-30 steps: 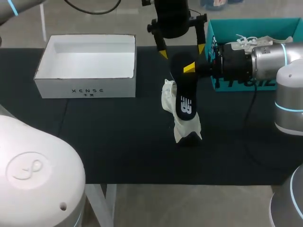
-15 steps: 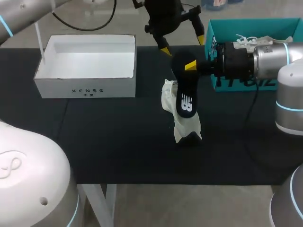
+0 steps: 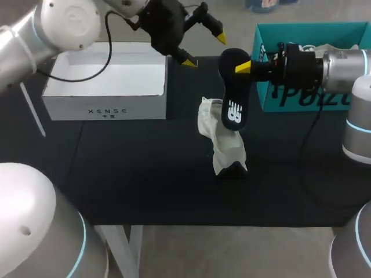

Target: Take the shoe out of the shoebox, open the shoe tongue, remove and reinsert the insole, then place the shoe into the shoebox

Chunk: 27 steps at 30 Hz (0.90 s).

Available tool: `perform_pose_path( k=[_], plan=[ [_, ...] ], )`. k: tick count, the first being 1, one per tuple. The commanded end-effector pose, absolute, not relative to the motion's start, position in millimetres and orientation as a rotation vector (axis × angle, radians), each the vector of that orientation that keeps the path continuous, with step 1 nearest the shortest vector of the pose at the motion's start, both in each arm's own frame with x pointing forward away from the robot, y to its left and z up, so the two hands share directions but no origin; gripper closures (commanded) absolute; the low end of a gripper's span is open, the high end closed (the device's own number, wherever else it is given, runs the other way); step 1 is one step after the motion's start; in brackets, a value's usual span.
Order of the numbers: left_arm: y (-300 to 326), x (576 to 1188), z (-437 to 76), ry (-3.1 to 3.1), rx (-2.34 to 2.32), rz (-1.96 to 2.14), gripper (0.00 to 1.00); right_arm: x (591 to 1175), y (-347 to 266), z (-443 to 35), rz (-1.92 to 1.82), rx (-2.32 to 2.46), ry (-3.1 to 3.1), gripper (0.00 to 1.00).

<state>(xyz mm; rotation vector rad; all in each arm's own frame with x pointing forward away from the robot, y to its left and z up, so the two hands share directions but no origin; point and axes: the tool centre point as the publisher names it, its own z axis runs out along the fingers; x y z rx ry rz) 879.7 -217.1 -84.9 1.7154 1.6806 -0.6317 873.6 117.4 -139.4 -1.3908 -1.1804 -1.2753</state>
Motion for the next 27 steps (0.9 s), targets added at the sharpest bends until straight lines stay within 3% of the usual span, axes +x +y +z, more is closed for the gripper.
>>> perform_pose_path(
  k=[1, 12, 14, 16, 18, 19, 20, 25, 26, 27],
  plan=[
    [-220.2, 867.8, -94.0, 1.460, 1.375, -0.852, 0.00, 875.4, 117.8, -134.5, -1.331, -1.369, -1.113, 1.00],
    [-230.9, 867.0, -104.6, 1.474, 1.292, -0.925, 0.00, 869.2, 123.4, -111.2, -1.375, -1.315, -1.092, 1.00],
    [-232.4, 868.2, -105.3, 1.472, 1.289, -0.928, 0.11, 867.7, 124.5, -109.5, -1.376, -1.308, -1.090, 1.00],
    [-233.8, 869.2, -106.3, 1.471, 1.289, -0.930, 0.11, 867.0, 124.9, -108.5, -1.377, -1.300, -1.084, 1.00],
    [-235.9, 869.9, -106.9, 1.457, 1.292, -0.940, 0.20, 865.9, 125.6, -107.1, -1.372, -1.290, -1.081, 1.00],
    [-237.3, 870.5, -107.0, 1.449, 1.294, -0.944, 0.29, 865.1, 126.3, -106.6, -1.369, -1.285, -1.080, 1.00],
    [-239.0, 871.8, -107.0, 1.448, 1.287, -0.946, 0.46, 863.8, 127.5, -106.4, -1.363, -1.280, -1.082, 1.00],
    [-248.4, 873.9, -108.0, 1.426, 1.277, -0.960, 0.56, 860.0, 129.5, -109.1, -1.349, -1.272, -1.077, 1.00],
    [-250.2, 873.3, -108.3, 1.425, 1.278, -0.963, 0.62, 859.6, 129.5, -109.6, -1.349, -1.272, -1.076, 1.00],
    [-252.0, 873.0, -109.0, 1.423, 1.279, -0.968, 0.76, 859.0, 129.3, -109.8, -1.348, -1.271, -1.076, 1.00]
  ],
)
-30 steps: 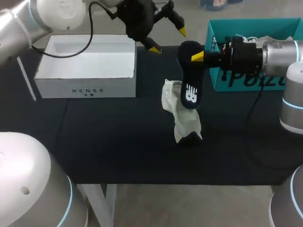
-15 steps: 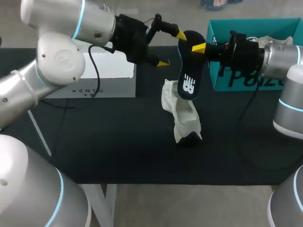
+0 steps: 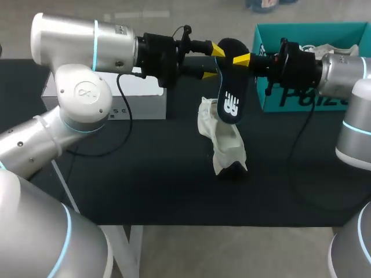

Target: Take the shoe out of the shoebox, open the shoe tongue, remove and reinsert the insole, then place the shoe into the shoebox

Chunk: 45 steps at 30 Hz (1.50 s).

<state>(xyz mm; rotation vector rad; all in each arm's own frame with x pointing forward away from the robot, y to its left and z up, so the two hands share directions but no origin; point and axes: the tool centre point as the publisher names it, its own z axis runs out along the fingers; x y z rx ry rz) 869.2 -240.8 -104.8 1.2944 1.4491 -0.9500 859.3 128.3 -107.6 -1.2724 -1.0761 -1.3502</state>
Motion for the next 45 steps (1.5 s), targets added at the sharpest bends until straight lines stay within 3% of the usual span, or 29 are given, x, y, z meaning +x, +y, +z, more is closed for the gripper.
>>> perform_pose_path(
  k=[1, 7, 9, 18, 19, 20, 27, 40, 45],
  plan=[
    [-253.6, 872.4, -109.5, 1.418, 1.282, -0.972, 0.77, 858.3, 129.2, -109.6, -1.348, -1.270, -1.075, 1.00],
    [-262.2, 871.9, -113.1, 1.407, 1.283, -0.988, 0.89, 855.4, 125.6, -108.6, -1.348, -1.265, -1.075, 1.00],
    [-263.9, 872.3, -114.5, 1.410, 1.286, -0.990, 1.00, 855.1, 124.0, -108.8, -1.348, -1.266, -1.074, 1.00],
    [-271.8, 872.5, -120.1, 1.441, 1.292, -1.006, 1.00, 854.8, 119.8, -108.3, -1.351, -1.248, -1.068, 0.98],
    [-272.2, 871.8, -120.9, 1.447, 1.293, -1.010, 1.00, 854.8, 118.2, -109.7, -1.355, -1.246, -1.069, 0.10],
    [-272.5, 870.9, -121.7, 1.452, 1.296, -1.017, 1.00, 855.1, 115.9, -112.5, -1.359, -1.242, -1.069, 0.00],
    [-269.4, 860.5, -124.7, 1.474, 1.284, -1.058, 1.00, 868.1, 77.9, -156.5, -1.337, -1.522, -1.261, 0.00],
    [-265.6, 847.5, -130.1, 1.527, 1.260, -1.094, 1.00, 868.1, 77.9, -156.5, -1.337, -1.522, -1.261, 0.00],
    [-260.1, 837.7, -133.3, 1.582, 1.222, -1.126, 1.00, 858.0, 40.9, -186.7, -1.265, -1.524, -1.344, 0.00]
  ],
)
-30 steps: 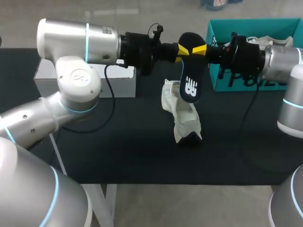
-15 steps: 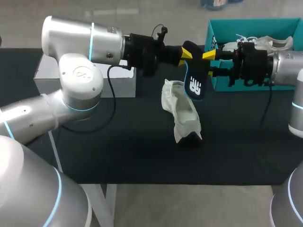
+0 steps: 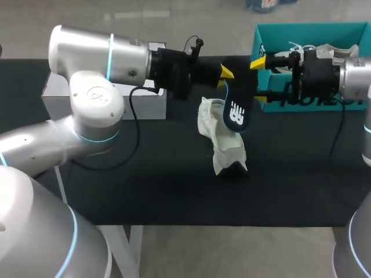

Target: Take the shoe out of the shoebox, open the shoe tongue, remove and reinsert the insole, then place the shoe into the shoebox

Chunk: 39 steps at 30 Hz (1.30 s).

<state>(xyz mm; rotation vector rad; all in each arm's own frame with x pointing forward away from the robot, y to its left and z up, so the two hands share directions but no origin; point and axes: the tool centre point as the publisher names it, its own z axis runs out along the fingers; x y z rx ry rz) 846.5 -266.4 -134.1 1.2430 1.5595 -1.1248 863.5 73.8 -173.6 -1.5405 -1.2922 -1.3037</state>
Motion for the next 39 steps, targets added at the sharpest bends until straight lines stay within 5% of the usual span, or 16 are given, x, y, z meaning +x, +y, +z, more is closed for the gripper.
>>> perform_pose_path(
  k=[1, 17, 39],
  plan=[
    [-259.4, 834.6, -133.7, 1.587, 1.216, -1.134, 1.00, 856.2, 29.9, -190.0, -1.263, -1.524, -1.384, 0.00],
    [-245.3, 809.6, -141.9, 1.657, 1.151, -1.183, 1.00, 854.9, -82.6, -199.9, -1.190, -1.587, -1.640, 0.00],
    [-245.3, 809.6, -141.9, 1.657, 1.151, -1.183, 1.00, 884.9, -105.1, -198.1, -1.072, -1.919, -1.707, 0.00]
  ],
)
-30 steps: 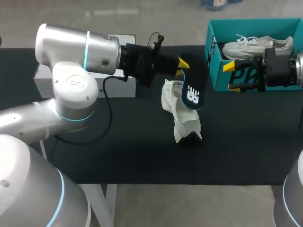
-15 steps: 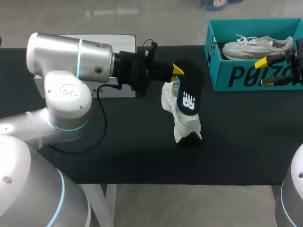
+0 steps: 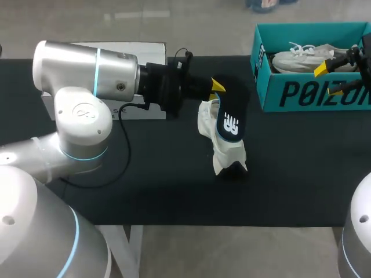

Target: Take the shoe out of the shoebox, open the shoe tongue, remove and reinsert the insole, then place the shoe into the shoebox

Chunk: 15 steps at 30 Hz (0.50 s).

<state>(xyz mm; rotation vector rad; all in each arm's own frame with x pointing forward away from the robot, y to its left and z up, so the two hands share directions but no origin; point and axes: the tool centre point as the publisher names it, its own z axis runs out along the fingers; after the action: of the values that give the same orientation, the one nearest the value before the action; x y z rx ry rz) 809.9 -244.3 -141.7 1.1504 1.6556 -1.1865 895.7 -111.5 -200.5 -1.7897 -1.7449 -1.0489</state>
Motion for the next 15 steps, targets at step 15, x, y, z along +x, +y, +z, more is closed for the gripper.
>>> perform_pose_path(
  k=[15],
  plan=[
    [-245.3, 809.6, -141.9, 1.657, 1.151, -1.183, 1.00, 880.1, -107.7, -215.1, -0.947, -1.870, -1.788, 0.00]
  ],
)
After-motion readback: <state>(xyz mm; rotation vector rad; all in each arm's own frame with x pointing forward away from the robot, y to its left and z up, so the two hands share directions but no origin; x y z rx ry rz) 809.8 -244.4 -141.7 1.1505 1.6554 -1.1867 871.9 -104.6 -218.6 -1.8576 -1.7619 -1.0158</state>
